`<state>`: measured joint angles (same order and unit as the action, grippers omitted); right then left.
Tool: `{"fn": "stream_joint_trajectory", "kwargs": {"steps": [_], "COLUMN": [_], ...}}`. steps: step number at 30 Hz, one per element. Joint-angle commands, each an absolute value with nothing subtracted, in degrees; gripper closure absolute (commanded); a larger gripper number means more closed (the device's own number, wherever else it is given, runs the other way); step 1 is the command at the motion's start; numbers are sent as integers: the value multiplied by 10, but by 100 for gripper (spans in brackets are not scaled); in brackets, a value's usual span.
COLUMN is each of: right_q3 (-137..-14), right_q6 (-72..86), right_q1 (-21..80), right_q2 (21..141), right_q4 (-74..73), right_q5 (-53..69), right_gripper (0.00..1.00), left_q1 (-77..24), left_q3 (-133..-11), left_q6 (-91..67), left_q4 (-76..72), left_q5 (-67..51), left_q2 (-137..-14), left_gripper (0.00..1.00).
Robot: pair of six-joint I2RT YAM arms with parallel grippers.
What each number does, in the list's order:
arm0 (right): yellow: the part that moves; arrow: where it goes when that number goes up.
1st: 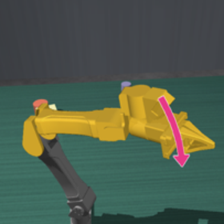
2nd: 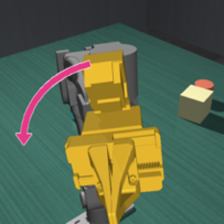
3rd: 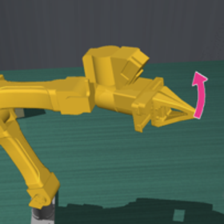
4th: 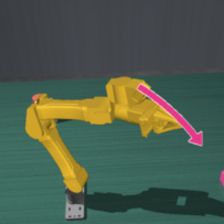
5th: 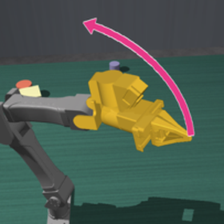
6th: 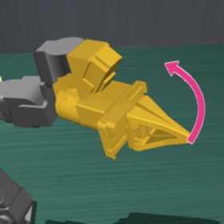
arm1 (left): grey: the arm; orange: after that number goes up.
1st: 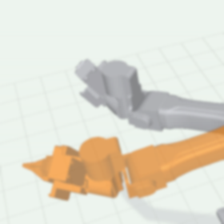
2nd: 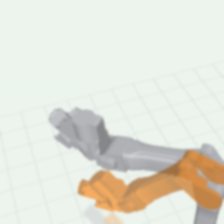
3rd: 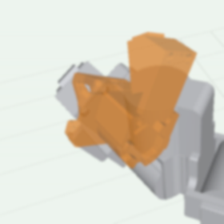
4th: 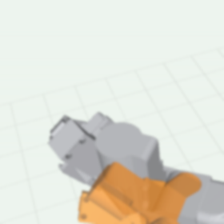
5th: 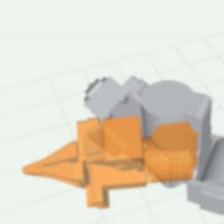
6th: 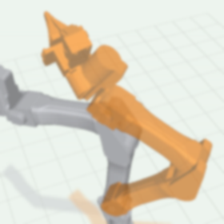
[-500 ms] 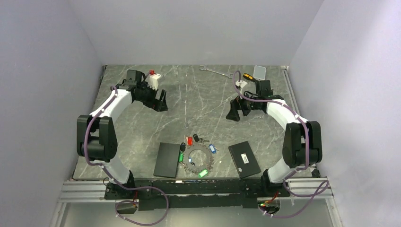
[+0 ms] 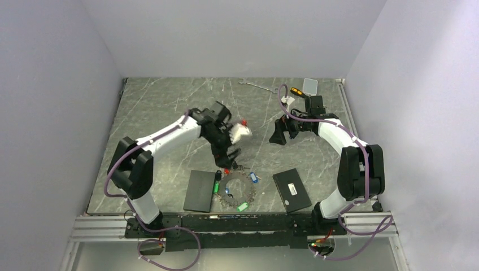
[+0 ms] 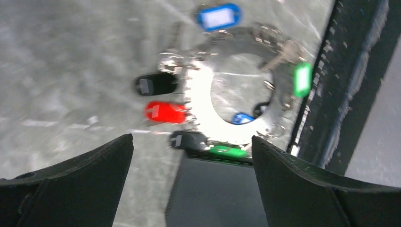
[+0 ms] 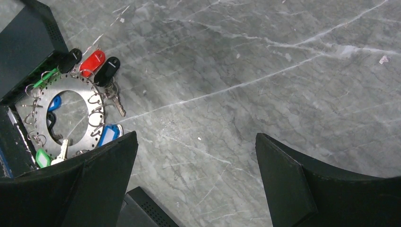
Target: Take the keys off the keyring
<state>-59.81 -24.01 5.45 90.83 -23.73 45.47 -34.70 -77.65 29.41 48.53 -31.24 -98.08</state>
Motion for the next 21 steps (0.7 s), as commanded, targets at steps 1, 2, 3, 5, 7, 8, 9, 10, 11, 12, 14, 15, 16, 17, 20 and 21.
{"fn": "stream_joint_trajectory", "kwargs": {"steps": [1,2,3,5,7,8,9,10,11,12,14,15,16,17,20,21], "right_q3": [-611,-614,-617,-620,-620,-620,-619,-619,-618,-616,-615,-615,-615,-615,-616,-616], "right_q6": [-245,-247,-251,-254,-251,-248,-247,-247,-245,-243,-239,-238,-237,-236,-233,-232], "right_q1": [53,53,52,50,44,40,36,33,28,26,21,19,18,17,13,12], "right_q2": [909,912,914,917,915,914,913,911,909,907,904,902,902,901,900,899], "right_q4": [-225,-229,-234,-239,-237,-236,-236,-236,-234,-232,-230,-229,-229,-228,-229,-228], "right_q5": [461,458,454,447,448,450,454,457,457,457,458,459,459,460,465,466], "right_gripper": [0,0,0,0,0,0,0,0,0,0,0,0,0,0,0,0], "left_q1": [-437,-464,-488,-526,-551,-554,-557,-557,-557,-556,-557,-556,-557,-557,-558,-559], "left_q3": [-762,-760,-758,-751,-742,-737,-730,-720,-709,-700,-684,-680,-676,-673,-657,-652], "left_q6": [344,339,330,311,279,255,239,224,210,200,184,181,175,173,178,183], "left_q4": [562,566,566,561,532,512,489,460,433,408,365,348,329,319,292,285], "left_q5": [-278,-265,-253,-233,-196,-177,-153,-126,-85,-57,-19,-5,-2,16,42,49], "left_q2": [-960,-962,-963,-964,-967,-969,-971,-972,-974,-977,-983,-987,-992,-996,-1001,-1003], "left_gripper": [1,1,1,1,2,3,5,6,6,6,8,9,9,10,10,10]}}
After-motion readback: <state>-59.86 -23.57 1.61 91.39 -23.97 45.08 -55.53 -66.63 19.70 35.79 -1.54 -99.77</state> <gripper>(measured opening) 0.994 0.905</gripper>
